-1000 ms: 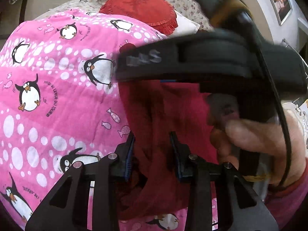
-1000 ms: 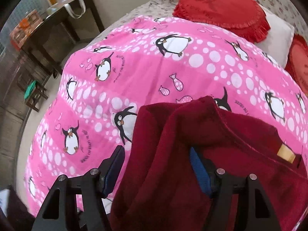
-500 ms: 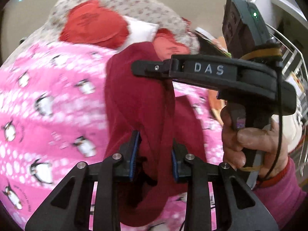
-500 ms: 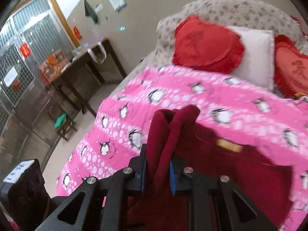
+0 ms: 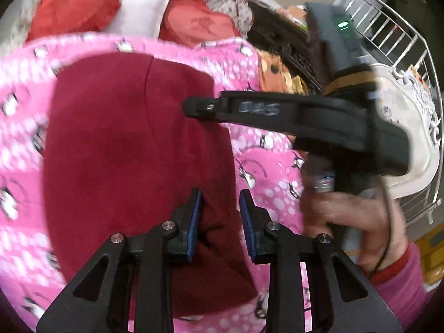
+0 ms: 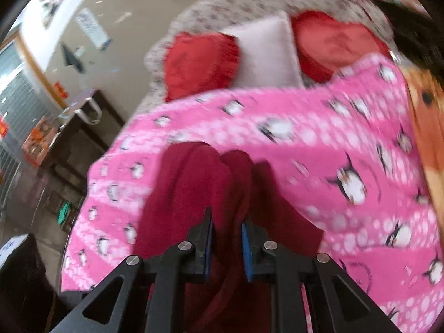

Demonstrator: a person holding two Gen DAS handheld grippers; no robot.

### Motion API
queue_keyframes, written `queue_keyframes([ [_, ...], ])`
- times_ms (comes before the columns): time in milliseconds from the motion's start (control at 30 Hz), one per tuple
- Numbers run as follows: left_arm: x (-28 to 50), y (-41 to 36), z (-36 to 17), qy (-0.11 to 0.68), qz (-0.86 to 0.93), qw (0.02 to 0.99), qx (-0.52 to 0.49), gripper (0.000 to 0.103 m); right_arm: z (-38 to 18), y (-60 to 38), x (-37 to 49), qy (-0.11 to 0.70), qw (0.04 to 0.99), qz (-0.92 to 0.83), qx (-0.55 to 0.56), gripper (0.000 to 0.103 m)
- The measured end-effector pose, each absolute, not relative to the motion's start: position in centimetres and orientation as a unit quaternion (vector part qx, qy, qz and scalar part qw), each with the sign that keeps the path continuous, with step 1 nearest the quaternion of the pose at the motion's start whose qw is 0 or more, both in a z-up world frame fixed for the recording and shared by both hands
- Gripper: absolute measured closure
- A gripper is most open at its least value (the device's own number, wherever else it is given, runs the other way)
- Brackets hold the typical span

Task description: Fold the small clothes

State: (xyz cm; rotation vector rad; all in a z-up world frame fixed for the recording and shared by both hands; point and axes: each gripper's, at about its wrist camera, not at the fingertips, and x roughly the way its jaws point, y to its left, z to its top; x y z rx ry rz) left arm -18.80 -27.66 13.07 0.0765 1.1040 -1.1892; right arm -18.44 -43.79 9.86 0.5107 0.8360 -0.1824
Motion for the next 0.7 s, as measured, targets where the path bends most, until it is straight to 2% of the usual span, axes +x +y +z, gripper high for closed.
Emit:
queue_keyframes([
  [100, -19.6, -27.4, 13.6, 0.497, -0.539, 0.679, 0.034, 0.063, 6.9, -45.2, -18.4, 0.41, 0.867, -0.103, 0.265, 0.086],
  [133, -19.7, -27.1, 14.1, 0.491, -0.547, 0.676, 0.04, 0.055, 6.7, -45.5, -18.6, 0.402, 0.867, -0.1, 0.276, 0.083],
  [167, -19.9, -26.6, 14.7, 0.486, -0.557, 0.672, 0.045, 0.048, 6.9, -45.8, -19.1, 0.395, 0.867, -0.097, 0.286, 0.076],
  [200, -20.4, -25.7, 15.5, 0.479, -0.567, 0.669, 0.049, 0.046, 7.2, -45.9, -19.5, 0.392, 0.868, -0.099, 0.287, 0.072],
  [233, -20.8, -24.5, 16.2, 0.47, -0.572, 0.67, 0.055, 0.046, 8.1, -45.7, -20.3, 0.391, 0.871, -0.116, 0.275, 0.069],
  [433, -20.4, -20.5, 16.7, 0.401, -0.526, 0.739, 0.13, 0.046, 12.2, -42.1, -24.1, 0.366, 0.892, -0.063, 0.256, 0.069],
  [700, -19.5, -18.4, 13.1, 0.427, -0.482, 0.752, 0.14, 0.046, 9.4, -37.5, -24.4, 0.413, 0.868, -0.05, 0.272, 0.064],
])
